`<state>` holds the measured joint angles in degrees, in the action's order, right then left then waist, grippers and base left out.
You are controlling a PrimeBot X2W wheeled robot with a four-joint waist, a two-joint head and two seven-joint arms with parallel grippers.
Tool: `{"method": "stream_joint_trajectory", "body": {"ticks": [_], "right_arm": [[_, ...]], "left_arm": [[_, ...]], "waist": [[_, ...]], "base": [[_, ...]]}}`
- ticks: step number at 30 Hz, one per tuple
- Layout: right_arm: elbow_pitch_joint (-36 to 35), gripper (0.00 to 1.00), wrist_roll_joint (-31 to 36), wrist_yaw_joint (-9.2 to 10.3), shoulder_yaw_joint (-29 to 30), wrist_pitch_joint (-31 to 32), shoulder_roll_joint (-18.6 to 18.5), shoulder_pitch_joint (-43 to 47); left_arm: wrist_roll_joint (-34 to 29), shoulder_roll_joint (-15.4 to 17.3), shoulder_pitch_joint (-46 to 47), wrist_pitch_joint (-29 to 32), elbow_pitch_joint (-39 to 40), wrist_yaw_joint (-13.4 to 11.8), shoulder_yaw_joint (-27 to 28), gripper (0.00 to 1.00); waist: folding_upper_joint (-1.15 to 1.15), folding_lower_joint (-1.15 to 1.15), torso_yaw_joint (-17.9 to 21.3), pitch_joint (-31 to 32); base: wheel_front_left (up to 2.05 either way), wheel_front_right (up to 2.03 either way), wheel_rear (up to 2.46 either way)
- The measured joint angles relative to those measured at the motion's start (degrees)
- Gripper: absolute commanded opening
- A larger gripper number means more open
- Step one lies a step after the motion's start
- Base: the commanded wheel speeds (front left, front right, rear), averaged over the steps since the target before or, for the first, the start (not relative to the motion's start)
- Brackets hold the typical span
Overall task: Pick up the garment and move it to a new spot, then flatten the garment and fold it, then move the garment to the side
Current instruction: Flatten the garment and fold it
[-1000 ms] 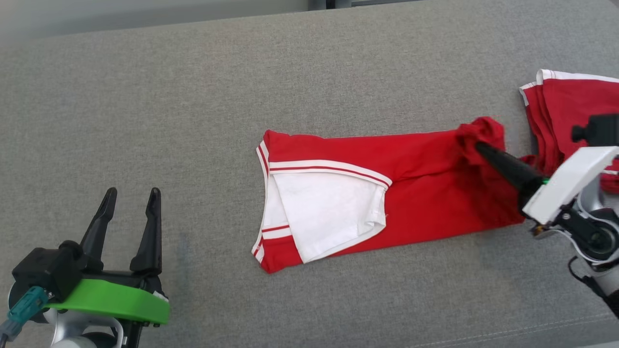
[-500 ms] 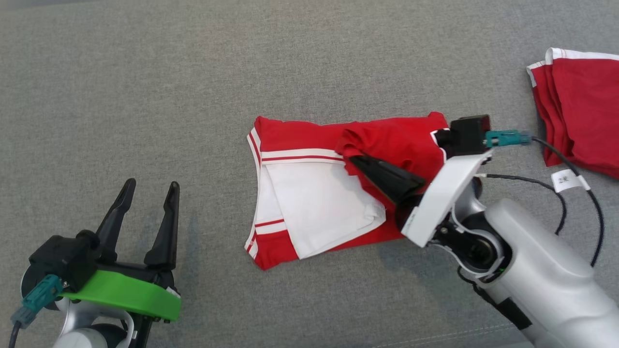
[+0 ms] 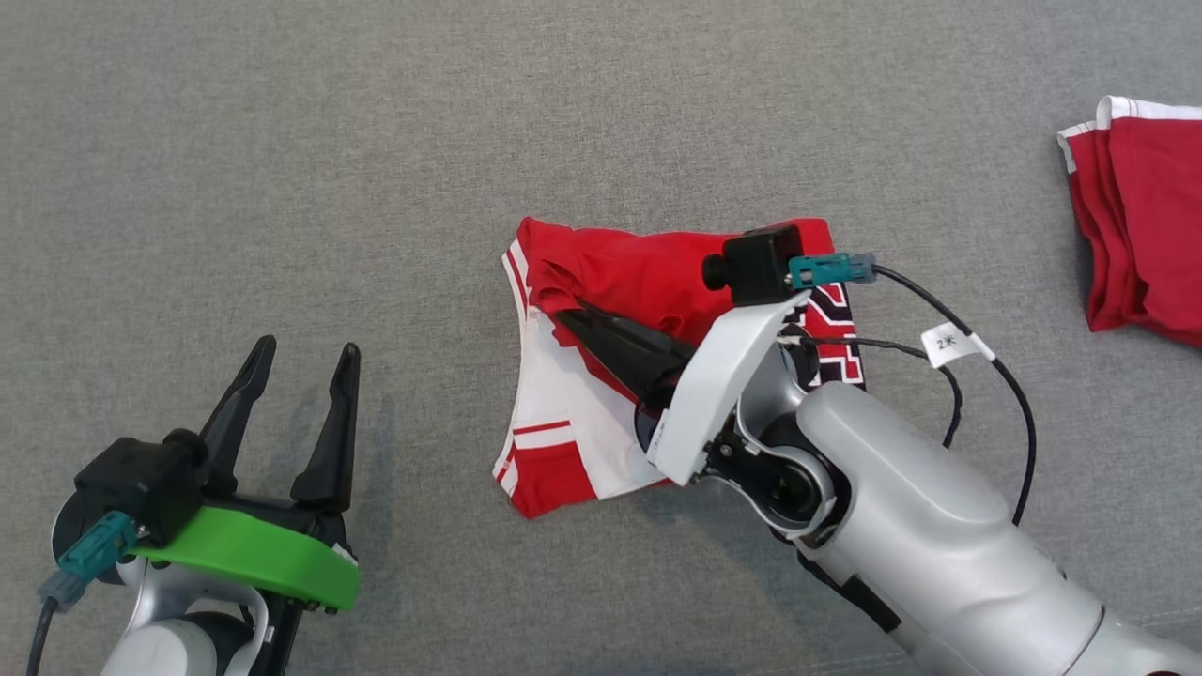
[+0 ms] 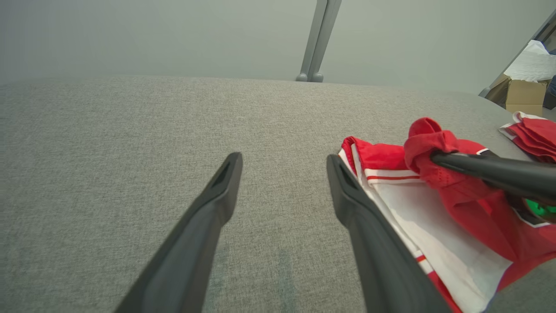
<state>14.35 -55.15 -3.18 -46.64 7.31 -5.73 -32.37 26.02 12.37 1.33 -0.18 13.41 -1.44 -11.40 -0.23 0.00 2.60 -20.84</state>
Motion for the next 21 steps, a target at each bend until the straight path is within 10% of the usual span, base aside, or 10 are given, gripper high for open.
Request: {"method": "stream_joint_trajectory", "body": {"ticks": [18,19,21], "right_arm": [[8.59,0.0,1.76,0.85,-2.61,-1.78,1.76,-3.71],[8.88,0.04,1.76,0.85,-2.81,-1.81,1.78,-3.79],[9.49,0.48,1.76,0.82,-3.14,-2.34,1.87,-3.87]], "left_arm": [[0.0,-0.12,0.0,0.12,-1.31,0.0,-0.13,1.0],[0.0,-0.13,0.01,0.12,-1.42,0.0,-0.15,1.0],[0.0,-0.19,0.01,0.12,-1.55,0.0,-0.18,1.0]], "waist": [[0.0,0.0,-0.62,0.4],[0.0,0.0,-0.63,0.41],[0.0,0.0,-0.67,0.44]], "base": [[0.0,0.0,0.0],[0.0,0.0,0.0],[0.0,0.0,0.0]]}}
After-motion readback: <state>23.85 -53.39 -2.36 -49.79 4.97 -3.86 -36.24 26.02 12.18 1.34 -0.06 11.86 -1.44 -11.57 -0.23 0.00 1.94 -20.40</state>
